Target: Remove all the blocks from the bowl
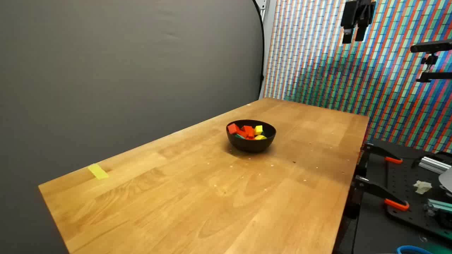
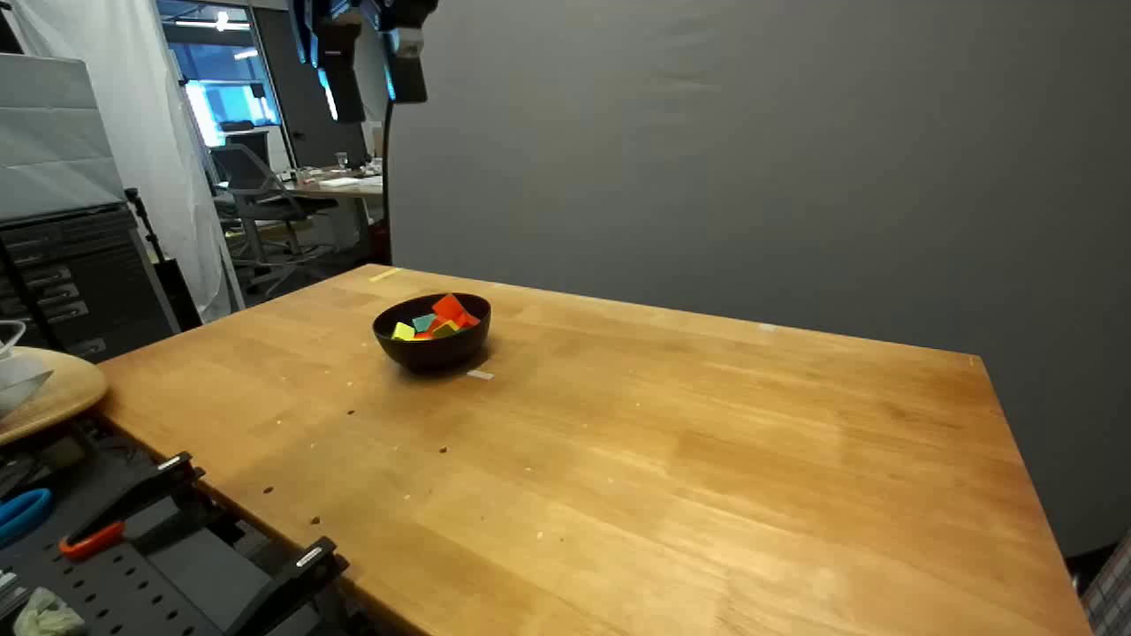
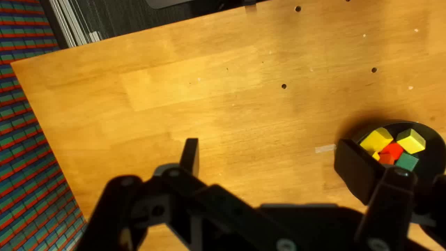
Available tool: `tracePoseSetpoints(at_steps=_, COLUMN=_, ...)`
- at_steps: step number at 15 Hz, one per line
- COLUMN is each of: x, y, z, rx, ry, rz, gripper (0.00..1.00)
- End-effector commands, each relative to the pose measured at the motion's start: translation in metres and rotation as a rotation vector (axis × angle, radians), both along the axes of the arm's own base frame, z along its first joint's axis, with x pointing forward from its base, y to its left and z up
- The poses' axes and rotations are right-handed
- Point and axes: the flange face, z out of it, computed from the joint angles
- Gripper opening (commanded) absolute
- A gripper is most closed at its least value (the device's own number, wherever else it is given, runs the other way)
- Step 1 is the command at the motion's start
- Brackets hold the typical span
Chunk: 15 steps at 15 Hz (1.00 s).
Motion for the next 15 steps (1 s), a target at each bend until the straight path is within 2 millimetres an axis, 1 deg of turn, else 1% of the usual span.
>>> tracePoseSetpoints(at_steps=1, x=0.001, y=0.0, z=0.002, rx=-0.001, ry=-0.004, rz=0.0, gripper=1.0)
tracePoseSetpoints(at_steps=4, x=0.002, y=-0.001, z=0.008, rx=-0.003, ry=-0.017, rz=-0.001, gripper=1.0)
tracePoseSetpoints(at_steps=8, x=0.002, y=-0.001, z=0.009, rx=-0.003, ry=-0.018, rz=-0.001, gripper=1.0)
tracePoseSetpoints(at_steps=9, x=0.006, y=0.0, z=0.007, rx=0.006, ry=-0.042, rz=-0.021, gripper=1.0)
tracePoseSetpoints(at_steps=12, x=0.034, y=0.019, z=-0.01, rx=0.053, ry=-0.154, rz=-0.072, gripper=1.0)
tracePoseSetpoints(at_steps=14, x=0.06, y=0.039, z=-0.027, rx=0.078, ry=-0.242, rz=-0.059, gripper=1.0)
tracePoseSetpoints(at_steps=15, x=0.074, y=0.054, z=-0.038, rx=0.093, ry=-0.279, rz=-0.038, gripper=1.0)
